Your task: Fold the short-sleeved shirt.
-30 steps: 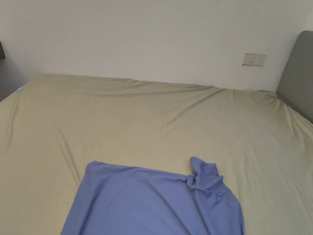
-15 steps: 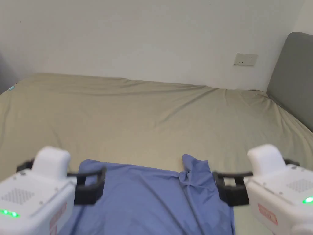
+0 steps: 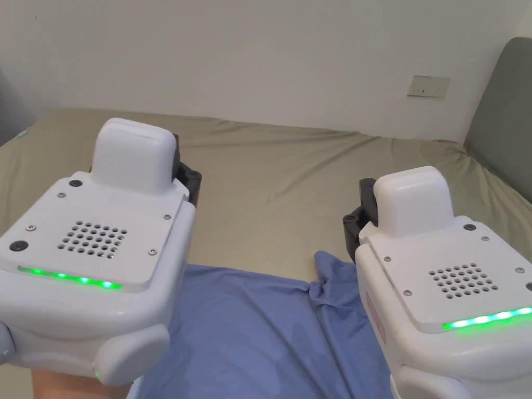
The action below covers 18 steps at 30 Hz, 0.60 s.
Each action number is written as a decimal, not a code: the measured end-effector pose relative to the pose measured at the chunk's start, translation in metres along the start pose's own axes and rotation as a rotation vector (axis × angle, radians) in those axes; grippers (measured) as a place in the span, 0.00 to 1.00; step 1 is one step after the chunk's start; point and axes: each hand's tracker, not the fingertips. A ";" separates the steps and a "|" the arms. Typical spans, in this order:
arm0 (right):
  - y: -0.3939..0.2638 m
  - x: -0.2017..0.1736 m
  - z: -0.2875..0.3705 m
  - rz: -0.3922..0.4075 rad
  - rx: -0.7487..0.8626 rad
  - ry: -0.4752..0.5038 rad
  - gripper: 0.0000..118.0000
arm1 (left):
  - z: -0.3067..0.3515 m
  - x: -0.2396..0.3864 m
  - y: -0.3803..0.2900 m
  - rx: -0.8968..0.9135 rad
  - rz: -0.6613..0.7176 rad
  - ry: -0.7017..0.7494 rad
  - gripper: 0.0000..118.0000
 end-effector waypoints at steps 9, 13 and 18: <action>-0.048 0.005 -0.056 -0.016 -0.120 0.022 0.02 | -0.077 -0.015 -0.073 -0.244 -0.016 -0.020 0.00; -0.090 0.016 -0.089 -0.039 -0.236 0.014 0.02 | -0.149 -0.042 -0.168 -0.517 0.051 -0.018 0.00; -0.133 0.039 -0.117 -0.061 -0.362 -0.015 0.02 | -0.250 -0.070 -0.268 -0.752 -0.011 -0.005 0.58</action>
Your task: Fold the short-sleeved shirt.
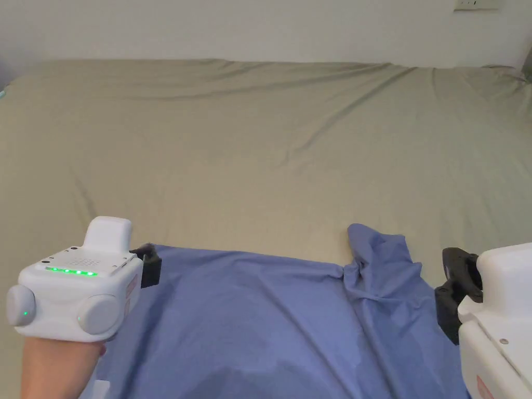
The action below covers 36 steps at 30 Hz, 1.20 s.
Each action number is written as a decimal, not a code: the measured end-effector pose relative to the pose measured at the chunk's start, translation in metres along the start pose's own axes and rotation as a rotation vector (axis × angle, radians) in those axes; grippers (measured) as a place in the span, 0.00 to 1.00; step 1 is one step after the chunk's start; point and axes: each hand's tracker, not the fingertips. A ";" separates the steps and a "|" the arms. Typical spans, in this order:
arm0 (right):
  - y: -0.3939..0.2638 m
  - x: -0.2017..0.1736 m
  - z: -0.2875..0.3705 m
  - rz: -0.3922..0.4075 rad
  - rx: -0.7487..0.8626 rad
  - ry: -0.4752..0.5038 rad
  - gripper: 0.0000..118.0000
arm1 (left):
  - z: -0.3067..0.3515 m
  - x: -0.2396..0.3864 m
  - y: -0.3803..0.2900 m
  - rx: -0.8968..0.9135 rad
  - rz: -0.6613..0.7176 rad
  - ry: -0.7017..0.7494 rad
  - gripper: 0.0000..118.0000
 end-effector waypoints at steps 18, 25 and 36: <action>-0.032 0.033 -0.069 0.008 -0.182 -0.051 0.02 | -0.097 0.024 0.007 -0.152 -0.125 -0.054 0.00; -0.037 0.063 -0.156 -0.071 -0.448 0.090 0.98 | -0.002 0.010 0.013 0.040 -0.115 -0.019 0.00; -0.112 0.066 -0.267 -0.114 -0.664 0.098 0.99 | 0.095 -0.013 -0.018 0.138 -0.174 0.038 0.00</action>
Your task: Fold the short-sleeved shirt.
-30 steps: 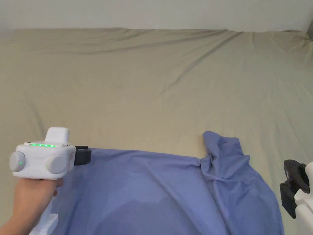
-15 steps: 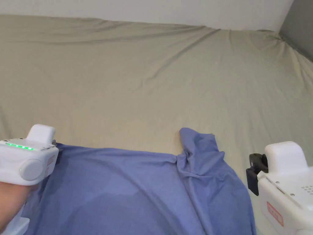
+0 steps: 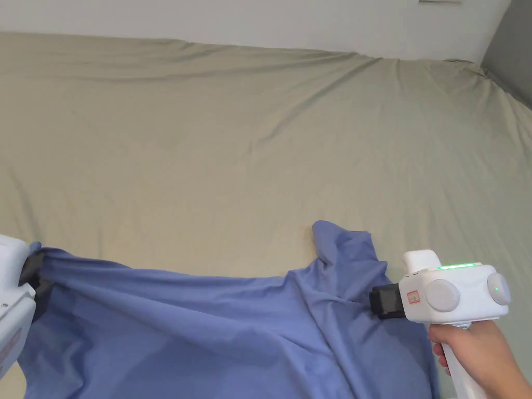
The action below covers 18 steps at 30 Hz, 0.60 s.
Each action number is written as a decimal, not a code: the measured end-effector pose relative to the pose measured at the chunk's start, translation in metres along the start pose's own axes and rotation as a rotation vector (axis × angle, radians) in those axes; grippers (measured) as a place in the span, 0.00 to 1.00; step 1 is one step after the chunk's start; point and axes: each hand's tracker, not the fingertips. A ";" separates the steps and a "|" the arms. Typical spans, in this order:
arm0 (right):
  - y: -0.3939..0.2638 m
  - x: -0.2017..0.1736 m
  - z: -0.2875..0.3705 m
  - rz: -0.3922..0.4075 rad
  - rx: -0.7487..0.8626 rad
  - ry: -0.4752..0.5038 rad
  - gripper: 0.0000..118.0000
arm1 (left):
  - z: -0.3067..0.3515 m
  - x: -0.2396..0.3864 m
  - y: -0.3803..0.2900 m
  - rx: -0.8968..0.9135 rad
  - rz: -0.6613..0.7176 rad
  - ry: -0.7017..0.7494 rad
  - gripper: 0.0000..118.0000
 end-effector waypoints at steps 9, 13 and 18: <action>0.005 -0.028 0.047 0.119 0.048 0.042 0.03 | 0.015 -0.008 -0.002 -0.009 0.056 0.000 0.00; 0.007 -0.010 0.115 0.045 0.224 0.030 0.03 | 0.037 -0.022 0.018 0.049 0.086 0.038 0.00; -0.010 0.003 0.254 0.012 0.493 0.031 0.03 | 0.089 -0.044 0.050 0.169 0.094 0.098 0.00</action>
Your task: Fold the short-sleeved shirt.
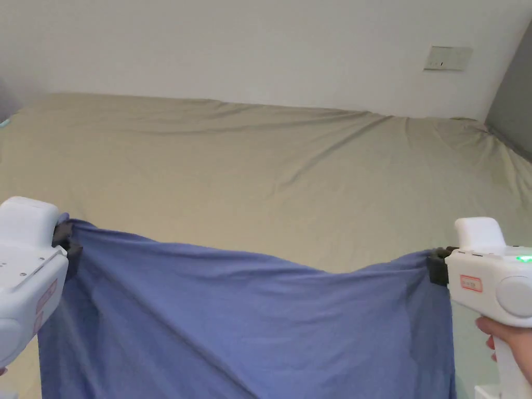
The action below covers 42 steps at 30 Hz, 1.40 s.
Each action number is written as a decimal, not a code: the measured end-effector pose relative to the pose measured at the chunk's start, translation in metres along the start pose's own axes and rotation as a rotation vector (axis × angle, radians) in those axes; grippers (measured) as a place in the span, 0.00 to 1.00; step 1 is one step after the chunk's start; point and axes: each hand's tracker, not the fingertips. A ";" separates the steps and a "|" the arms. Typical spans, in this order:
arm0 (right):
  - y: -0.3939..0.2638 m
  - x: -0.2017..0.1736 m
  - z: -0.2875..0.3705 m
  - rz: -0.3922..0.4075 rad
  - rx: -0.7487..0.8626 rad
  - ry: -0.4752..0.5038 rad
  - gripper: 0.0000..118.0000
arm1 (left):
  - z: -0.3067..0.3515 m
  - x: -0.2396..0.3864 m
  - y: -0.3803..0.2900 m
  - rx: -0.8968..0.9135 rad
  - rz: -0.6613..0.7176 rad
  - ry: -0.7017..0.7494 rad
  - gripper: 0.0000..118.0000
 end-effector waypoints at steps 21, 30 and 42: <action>0.104 0.007 0.327 0.039 0.708 -0.171 0.03 | 0.217 -0.095 0.165 0.536 0.140 0.202 0.00; 0.160 0.026 0.346 0.067 0.776 -0.220 0.03 | 0.224 -0.118 0.221 0.579 0.101 0.222 0.00; 0.232 0.039 0.294 0.121 0.789 -0.263 0.03 | 0.151 -0.132 0.290 0.495 0.065 0.185 0.00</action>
